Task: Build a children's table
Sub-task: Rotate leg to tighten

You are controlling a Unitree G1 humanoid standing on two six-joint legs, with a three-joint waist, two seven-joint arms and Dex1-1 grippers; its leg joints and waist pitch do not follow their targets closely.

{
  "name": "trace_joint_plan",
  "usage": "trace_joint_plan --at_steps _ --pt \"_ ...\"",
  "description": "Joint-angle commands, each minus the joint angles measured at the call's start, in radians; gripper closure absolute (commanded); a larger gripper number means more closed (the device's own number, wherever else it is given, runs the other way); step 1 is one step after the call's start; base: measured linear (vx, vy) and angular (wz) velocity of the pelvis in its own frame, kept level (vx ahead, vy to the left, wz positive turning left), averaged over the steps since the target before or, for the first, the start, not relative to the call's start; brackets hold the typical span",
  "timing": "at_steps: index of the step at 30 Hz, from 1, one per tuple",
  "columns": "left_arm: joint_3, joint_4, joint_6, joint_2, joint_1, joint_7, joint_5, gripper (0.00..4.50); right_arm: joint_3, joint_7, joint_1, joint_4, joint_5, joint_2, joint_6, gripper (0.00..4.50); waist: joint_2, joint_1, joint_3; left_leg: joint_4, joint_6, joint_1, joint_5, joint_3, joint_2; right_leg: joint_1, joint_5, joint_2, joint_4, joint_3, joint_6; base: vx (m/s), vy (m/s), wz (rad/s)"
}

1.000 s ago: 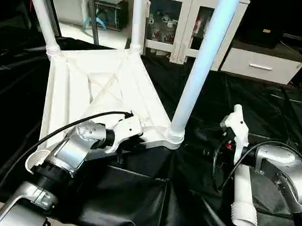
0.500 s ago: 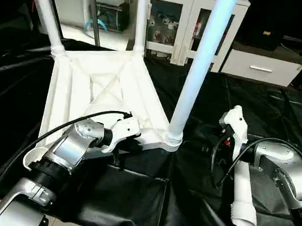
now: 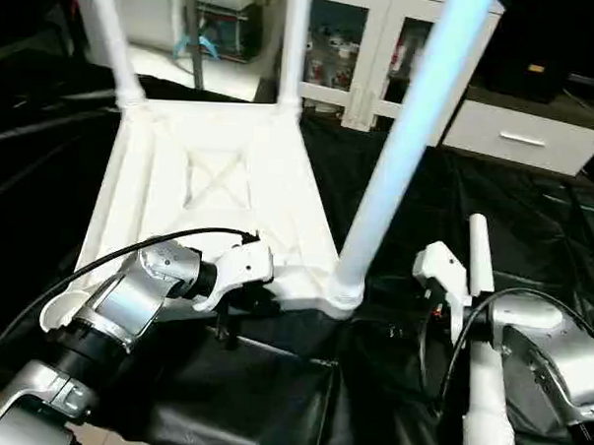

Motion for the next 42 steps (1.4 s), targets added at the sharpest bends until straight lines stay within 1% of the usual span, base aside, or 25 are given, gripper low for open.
trace_joint_plan --at_steps 1,2,4,6,7,8,13,15,17,19,20,21,22,23,24,25,26,29,30,31,32,33,35,37,42 --pt "-0.088 -0.016 -0.024 -0.006 0.015 -0.071 0.022 4.45 0.012 0.008 -0.033 0.028 -0.028 -0.002 -0.037 0.22 0.002 -0.002 -0.056 -0.082 -0.011 0.019 -0.224 -0.042 0.095 0.03 -0.213 -0.097 -0.061 0.069 -0.235 0.0 0.0 0.0" --pt "-0.088 -0.017 -0.025 -0.006 0.015 -0.072 0.022 4.45 0.013 0.009 -0.035 0.03 -0.029 -0.002 -0.038 0.22 0.003 0.001 -0.054 -0.082 -0.019 0.024 -0.247 -0.041 0.095 0.026 -0.242 -0.097 -0.065 0.07 -0.231 0.0 0.0 0.0" --pt "-0.086 -0.019 -0.027 -0.008 0.014 -0.072 0.025 4.45 0.019 0.025 -0.042 0.033 -0.03 -0.006 -0.046 0.22 0.005 0.005 -0.053 -0.084 -0.032 0.03 -0.275 -0.04 0.097 0.023 -0.263 -0.096 -0.067 0.071 -0.224 0.0 0.0 0.0" --pt "-0.085 -0.02 -0.026 -0.009 0.013 -0.074 0.025 4.45 0.024 0.038 -0.046 0.036 -0.03 -0.009 -0.052 0.22 0.006 0.006 -0.053 -0.086 -0.042 0.031 -0.296 -0.042 0.098 0.023 -0.271 -0.095 -0.068 0.071 -0.218 0.0 0.0 0.0" --pt "-0.083 -0.016 -0.025 -0.015 0.009 -0.066 0.026 4.45 0.039 0.044 -0.05 0.051 -0.047 -0.008 -0.07 0.22 0.008 0.005 -0.052 -0.088 -0.046 0.028 -0.306 -0.043 0.098 0.025 -0.274 -0.095 -0.068 0.071 -0.214 0.0 0.0 0.0" --pt "-0.083 -0.016 -0.025 -0.016 0.008 -0.065 0.026 4.45 0.039 0.044 -0.05 0.052 -0.048 -0.007 -0.071 0.22 0.007 0.004 -0.053 -0.088 -0.05 0.026 -0.313 -0.045 0.098 0.028 -0.285 -0.097 -0.069 0.071 -0.209 0.0 0.0 0.0" --pt "-0.083 -0.008 -0.028 -0.024 0.007 -0.057 0.031 4.45 0.044 0.039 -0.065 0.096 -0.068 0.012 -0.1 0.22 0.004 0.001 -0.053 -0.088 -0.047 0.022 -0.305 -0.048 0.097 0.029 -0.313 -0.101 -0.072 0.071 -0.198 0.0 0.0 0.0" --pt "-0.083 -0.003 -0.03 -0.025 0.006 -0.054 0.033 4.45 0.046 0.04 -0.067 0.101 -0.07 0.014 -0.103 0.22 0.005 0.002 -0.054 -0.087 -0.044 0.024 -0.297 -0.047 0.097 0.028 -0.301 -0.099 -0.071 0.071 -0.2 0.0 0.0 0.0" --pt "-0.08 0.004 -0.033 -0.028 0.004 -0.046 0.038 4.45 0.048 0.037 -0.072 0.115 -0.076 0.021 -0.11 0.22 0.003 0.001 -0.054 -0.088 -0.04 0.021 -0.287 -0.047 0.097 0.03 -0.283 -0.097 -0.069 0.071 -0.204 0.0 0.0 0.0" --pt "-0.079 0.005 -0.033 -0.028 0.004 -0.044 0.04 4.45 0.047 0.036 -0.075 0.123 -0.077 0.026 -0.115 0.22 0.004 0.002 -0.054 -0.087 -0.04 0.022 -0.288 -0.047 0.098 0.029 -0.288 -0.099 -0.069 0.071 -0.205 0.0 0.0 0.0" --pt "-0.078 0.008 -0.034 -0.028 0.003 -0.042 0.041 4.45 0.045 0.035 -0.079 0.132 -0.076 0.031 -0.117 0.22 0.005 0.002 -0.054 -0.087 -0.041 0.024 -0.293 -0.046 0.097 0.027 -0.291 -0.098 -0.07 0.071 -0.207 0.0 0.0 0.0" --pt "-0.078 0.01 -0.035 -0.028 0.003 -0.042 0.042 4.5 0.043 0.035 -0.082 0.138 -0.077 0.036 -0.12 0.52 0.005 0.001 -0.054 -0.087 -0.041 0.024 -0.295 -0.046 0.098 0.027 -0.291 -0.098 -0.069 0.071 -0.208 0.0 0.0 0.0" --pt "-0.077 0.013 -0.036 -0.028 0.003 -0.041 0.043 4.5 0.044 0.037 -0.085 0.145 -0.08 0.039 -0.124 0.6 0.003 0.0 -0.053 -0.088 -0.042 0.022 -0.3 -0.046 0.097 0.029 -0.302 -0.098 -0.071 0.071 -0.206 0.0 0.0 0.0" --pt "-0.076 0.014 -0.036 -0.027 0.003 -0.04 0.044 4.5 0.045 0.041 -0.088 0.151 -0.082 0.042 -0.126 0.6 0.004 0.002 -0.053 -0.087 -0.043 0.023 -0.304 -0.046 0.097 0.027 -0.312 -0.1 -0.072 0.071 -0.203 0.0 0.0 0.0" --pt "-0.076 0.016 -0.037 -0.027 0.003 -0.04 0.045 4.5 0.046 0.044 -0.09 0.156 -0.084 0.045 -0.128 0.65 0.002 0.001 -0.053 -0.088 -0.043 0.023 -0.305 -0.046 0.097 0.027 -0.317 -0.1 -0.073 0.071 -0.201 0.0 0.0 0.0" --pt "-0.074 0.018 -0.038 -0.026 0.003 -0.04 0.046 4.5 0.048 0.047 -0.093 0.162 -0.083 0.047 -0.13 0.85 0.003 0.001 -0.053 -0.088 -0.043 0.021 -0.306 -0.048 0.097 0.029 -0.323 -0.1 -0.073 0.071 -0.199 0.0 0.0 0.0" --pt "-0.074 0.019 -0.039 -0.026 0.003 -0.039 0.047 4.5 0.049 0.048 -0.095 0.165 -0.082 0.049 -0.13 0.98 0.0 0.001 -0.052 -0.089 -0.042 0.021 -0.309 -0.048 0.098 0.029 -0.329 -0.1 -0.073 0.071 -0.196 0.0 0.0 0.0" --pt "-0.071 0.021 -0.039 -0.025 0.004 -0.037 0.05 4.5 0.056 0.058 -0.099 0.177 -0.087 0.05 -0.134 1.04 0.001 0.001 -0.053 -0.089 -0.042 0.021 -0.302 -0.048 0.098 0.028 -0.324 -0.1 -0.072 0.071 -0.195 0.0 0.0 0.0" --pt "-0.071 0.021 -0.039 -0.024 0.005 -0.037 0.051 4.5 0.058 0.06 -0.1 0.18 -0.088 0.05 -0.136 1.16 0.0 0.001 -0.053 -0.089 -0.041 0.02 -0.301 -0.048 0.098 0.029 -0.323 -0.1 -0.072 0.071 -0.195 0.0 0.0 0.0" --pt "-0.071 0.021 -0.039 -0.024 0.005 -0.037 0.051 4.5 0.059 0.061 -0.1 0.181 -0.089 0.05 -0.137 1.31 0.001 0.001 -0.053 -0.089 -0.041 0.021 -0.298 -0.048 0.098 0.029 -0.32 -0.1 -0.072 0.071 -0.195 0.0 0.0 0.0" --pt "-0.071 0.021 -0.039 -0.023 0.005 -0.037 0.052 4.5 0.061 0.062 -0.102 0.186 -0.093 0.05 -0.142 1.31 0.001 0.001 -0.053 -0.089 -0.041 0.02 -0.298 -0.048 0.098 0.028 -0.32 -0.1 -0.072 0.071 -0.195 0.0 0.0 0.0" --pt "-0.071 0.022 -0.04 -0.023 0.005 -0.036 0.052 4.5 0.062 0.062 -0.103 0.19 -0.096 0.05 -0.146 1.45 0.001 0.001 -0.053 -0.089 -0.041 0.02 -0.3 -0.048 0.098 0.029 -0.324 -0.101 -0.072 0.071 -0.195 0.0 0.0 0.0" --pt "-0.07 0.024 -0.041 -0.022 0.004 -0.036 0.054 4.5 0.066 0.069 -0.104 0.201 -0.108 0.048 -0.158 1.49 0.002 0.001 -0.053 -0.089 -0.041 0.02 -0.3 -0.048 0.097 0.028 -0.328 -0.101 -0.073 0.071 -0.194 0.0 0.0 0.0" --pt "-0.07 0.026 -0.042 -0.021 0.003 -0.036 0.055 4.5 0.066 0.072 -0.105 0.208 -0.112 0.049 -0.162 1.78 0.003 0.001 -0.053 -0.089 -0.042 0.02 -0.303 -0.048 0.098 0.028 -0.332 -0.101 -0.073 0.071 -0.192 0.0 0.0 0.0" --pt "-0.073 0.032 -0.046 -0.019 0.001 -0.034 0.061 4.5 0.067 0.068 -0.094 0.211 -0.114 0.052 -0.166 1.91 0.004 0.0 -0.052 -0.091 -0.047 0.021 -0.325 -0.05 0.098 0.027 -0.347 -0.1 -0.076 0.071 -0.189 0.0 0.0 0.0"
